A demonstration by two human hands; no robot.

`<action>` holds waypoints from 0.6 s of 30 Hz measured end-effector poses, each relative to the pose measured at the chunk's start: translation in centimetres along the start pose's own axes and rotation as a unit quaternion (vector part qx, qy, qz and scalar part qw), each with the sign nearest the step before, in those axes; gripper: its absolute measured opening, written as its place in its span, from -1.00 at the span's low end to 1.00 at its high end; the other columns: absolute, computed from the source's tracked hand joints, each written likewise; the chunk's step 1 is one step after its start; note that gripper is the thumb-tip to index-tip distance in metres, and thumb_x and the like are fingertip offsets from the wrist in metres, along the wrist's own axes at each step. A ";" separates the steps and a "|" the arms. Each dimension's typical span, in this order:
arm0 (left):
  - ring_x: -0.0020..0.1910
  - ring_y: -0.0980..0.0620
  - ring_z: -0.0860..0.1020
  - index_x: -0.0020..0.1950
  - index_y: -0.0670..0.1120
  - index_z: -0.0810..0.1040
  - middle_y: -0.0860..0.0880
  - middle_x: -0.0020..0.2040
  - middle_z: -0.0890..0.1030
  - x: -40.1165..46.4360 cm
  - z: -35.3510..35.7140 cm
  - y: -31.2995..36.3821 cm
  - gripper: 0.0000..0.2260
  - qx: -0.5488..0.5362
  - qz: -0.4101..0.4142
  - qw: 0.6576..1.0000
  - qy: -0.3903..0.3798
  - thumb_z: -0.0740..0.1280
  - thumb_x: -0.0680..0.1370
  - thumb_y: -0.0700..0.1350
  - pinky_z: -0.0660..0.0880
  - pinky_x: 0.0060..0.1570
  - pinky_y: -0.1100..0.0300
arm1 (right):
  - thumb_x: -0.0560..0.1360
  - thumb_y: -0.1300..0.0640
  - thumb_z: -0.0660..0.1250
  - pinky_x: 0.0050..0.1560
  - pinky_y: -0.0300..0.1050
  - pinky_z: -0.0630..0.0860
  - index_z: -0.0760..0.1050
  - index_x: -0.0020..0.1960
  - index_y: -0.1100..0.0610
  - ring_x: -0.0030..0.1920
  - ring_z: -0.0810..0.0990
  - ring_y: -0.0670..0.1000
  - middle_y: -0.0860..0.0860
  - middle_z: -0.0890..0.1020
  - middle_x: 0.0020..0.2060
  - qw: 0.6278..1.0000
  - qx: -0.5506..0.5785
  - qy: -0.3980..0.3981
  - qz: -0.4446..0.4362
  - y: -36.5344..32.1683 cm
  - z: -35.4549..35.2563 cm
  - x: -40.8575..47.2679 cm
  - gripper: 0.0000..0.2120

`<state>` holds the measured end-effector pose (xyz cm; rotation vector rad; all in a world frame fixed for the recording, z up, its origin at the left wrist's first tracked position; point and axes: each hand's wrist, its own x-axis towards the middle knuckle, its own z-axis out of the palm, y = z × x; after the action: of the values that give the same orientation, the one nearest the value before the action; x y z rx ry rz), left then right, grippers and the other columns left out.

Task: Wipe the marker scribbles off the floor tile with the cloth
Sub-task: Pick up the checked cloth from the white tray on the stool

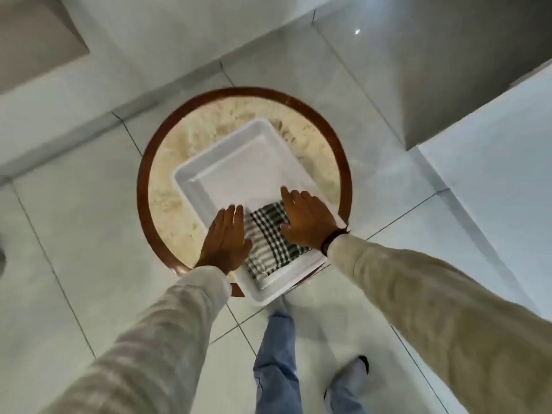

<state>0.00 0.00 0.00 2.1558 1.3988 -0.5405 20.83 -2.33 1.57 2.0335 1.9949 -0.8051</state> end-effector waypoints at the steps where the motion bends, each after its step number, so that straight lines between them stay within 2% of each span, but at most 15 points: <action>1: 0.70 -0.25 0.23 0.73 -0.20 0.05 -0.23 0.71 0.23 1.2 1.2 -0.1 -0.28 -0.004 -0.004 1.000 0.004 0.29 0.68 0.01 0.19 0.69 -0.04 | 0.56 -0.01 0.31 0.36 0.19 0.50 -0.01 0.70 0.27 0.44 0.44 0.30 0.25 0.41 0.51 0.999 0.031 -0.021 0.034 -0.4 1.5 1.1 -0.14; 4: 0.44 -0.25 0.51 0.62 -0.18 0.24 -0.23 0.49 0.48 3.7 3.3 0.0 -0.43 0.000 -0.028 0.999 0.039 0.31 0.66 -0.04 0.48 0.44 -0.09 | 0.53 0.07 0.39 0.40 0.25 0.50 0.07 0.65 0.30 0.46 0.41 0.34 0.28 0.37 0.50 0.985 0.106 -0.037 0.127 -0.6 4.9 2.9 -0.16; 6: 0.35 -0.25 0.55 0.55 -0.18 0.31 -0.22 0.42 0.51 4.8 4.2 0.1 -0.49 0.027 -0.031 0.998 0.043 0.34 0.64 -0.06 0.51 0.32 -0.12 | 0.51 0.12 0.44 0.32 0.23 0.56 0.20 0.57 0.30 0.37 0.49 0.33 0.27 0.45 0.41 0.975 0.145 -0.031 0.163 -0.3 6.4 3.9 -0.26; 8: 0.34 -0.25 0.56 0.48 -0.17 0.41 -0.21 0.37 0.57 5.3 4.2 -0.1 -0.52 0.015 -0.038 0.998 0.039 0.40 0.60 -0.07 0.49 0.31 -0.14 | 0.50 0.17 0.46 0.25 0.19 0.61 0.24 0.53 0.29 0.30 0.57 0.33 0.27 0.55 0.32 0.957 0.209 -0.022 0.199 -0.3 6.9 4.2 -0.30; 11: 0.21 -0.23 0.65 0.23 -0.13 0.65 -0.17 0.20 0.71 5.6 2.9 -0.1 -0.70 -0.109 -0.105 0.988 -0.027 0.48 0.54 -0.05 0.52 0.19 -0.01 | 0.48 0.17 0.48 0.05 0.07 0.64 0.44 0.37 0.24 0.19 0.67 0.26 0.17 0.64 0.13 0.914 0.314 -0.069 0.249 0.0 6.2 3.8 -0.50; 13: 0.03 -0.15 0.64 0.07 -0.21 0.73 -0.19 0.01 0.72 4.7 1.0 0.8 -0.81 -0.261 -0.162 0.949 -0.066 0.49 0.53 -0.12 0.49 0.05 0.11 | 0.46 0.14 0.49 0.12 0.10 0.70 0.55 0.26 0.26 0.13 0.71 0.23 0.18 0.70 0.09 0.878 0.388 -0.103 0.261 0.9 4.6 2.4 -0.58; 15: -0.05 -0.08 0.60 -0.08 -0.24 0.73 -0.18 -0.14 0.64 2.7 -1.5 2.7 -0.91 -0.410 -0.206 0.887 -0.061 0.49 0.53 -0.21 0.53 -0.02 0.13 | 0.46 0.15 0.49 0.24 0.20 0.68 0.60 0.19 0.32 0.16 0.72 0.26 0.24 0.73 0.12 0.831 0.472 -0.118 0.270 2.3 2.2 -0.1 -0.63; 17: -0.06 -0.11 0.57 -0.23 -0.18 0.64 -0.16 -0.20 0.59 0.9 -3.8 5.1 -0.85 -0.524 -0.222 0.820 -0.060 0.41 0.54 -0.31 0.62 -0.15 0.14 | 0.46 0.24 0.44 0.32 0.23 0.65 0.62 0.08 0.31 0.24 0.69 0.31 0.26 0.73 0.13 0.785 0.547 -0.104 0.271 4.0 0.0 -3.1 -0.78; 18: -0.07 -0.13 0.57 -0.26 -0.16 0.60 -0.15 -0.20 0.59 -0.2 -4.9 6.9 -0.79 -0.559 -0.209 0.799 -0.070 0.34 0.55 -0.35 0.63 -0.18 0.15 | 0.46 0.30 0.41 0.34 0.24 0.63 0.61 0.07 0.27 0.28 0.67 0.33 0.26 0.72 0.12 0.764 0.579 -0.090 0.270 5.0 -1.2 -5.2 -0.82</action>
<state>6.50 0.49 5.34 0.8447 1.5288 0.0455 26.20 -6.68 3.89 2.6343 0.5840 -2.2777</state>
